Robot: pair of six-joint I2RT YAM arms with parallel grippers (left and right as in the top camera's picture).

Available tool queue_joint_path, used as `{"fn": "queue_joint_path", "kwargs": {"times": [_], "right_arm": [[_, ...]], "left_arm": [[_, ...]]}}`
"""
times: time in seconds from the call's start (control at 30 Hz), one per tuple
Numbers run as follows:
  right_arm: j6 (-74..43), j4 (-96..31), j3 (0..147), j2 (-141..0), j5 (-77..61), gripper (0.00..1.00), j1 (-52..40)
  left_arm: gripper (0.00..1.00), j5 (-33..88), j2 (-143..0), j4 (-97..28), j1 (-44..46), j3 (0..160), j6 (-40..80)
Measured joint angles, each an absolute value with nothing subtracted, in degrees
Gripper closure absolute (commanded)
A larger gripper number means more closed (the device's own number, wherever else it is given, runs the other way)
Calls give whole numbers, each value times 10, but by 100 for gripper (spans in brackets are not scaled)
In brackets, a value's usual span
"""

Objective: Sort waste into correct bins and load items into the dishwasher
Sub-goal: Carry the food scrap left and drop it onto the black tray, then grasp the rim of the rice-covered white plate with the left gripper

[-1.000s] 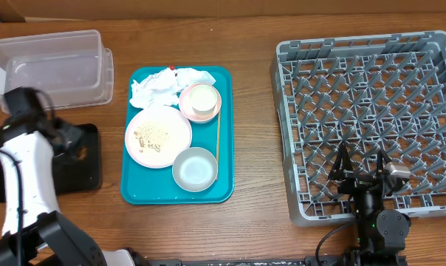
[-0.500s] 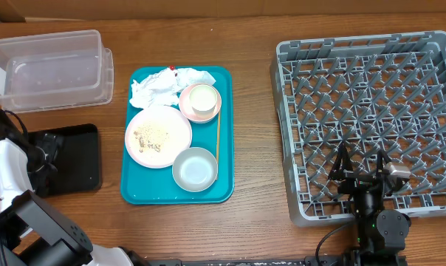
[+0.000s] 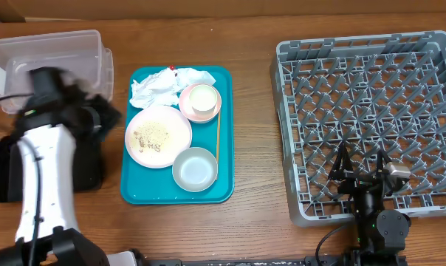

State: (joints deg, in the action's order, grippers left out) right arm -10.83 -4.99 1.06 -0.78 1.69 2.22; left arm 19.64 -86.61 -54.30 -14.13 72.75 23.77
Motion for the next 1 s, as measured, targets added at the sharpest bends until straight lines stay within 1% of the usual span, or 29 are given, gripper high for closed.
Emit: {"fn": "queue_joint_path", "kwargs": {"times": [0.2, 0.33, 0.47, 0.6, 1.0], "right_arm": [[-109, -50, 11, -8, 17, 0, 22], [-109, -50, 11, -8, 17, 0, 22], [-108, -50, 11, -8, 17, 0, 22], [-108, -50, 11, -7, 17, 0, 22], [-109, -50, 11, -7, 17, 0, 22]], "left_arm": [[96, 68, -911, -539, 39, 727, 242], [96, -14, -977, -487, 115, 727, 266], [96, -38, -1031, -469, 138, 727, 289], [96, -34, -1069, -471, 146, 726, 301], [96, 12, -1079, -530, 167, 726, 314]]}}
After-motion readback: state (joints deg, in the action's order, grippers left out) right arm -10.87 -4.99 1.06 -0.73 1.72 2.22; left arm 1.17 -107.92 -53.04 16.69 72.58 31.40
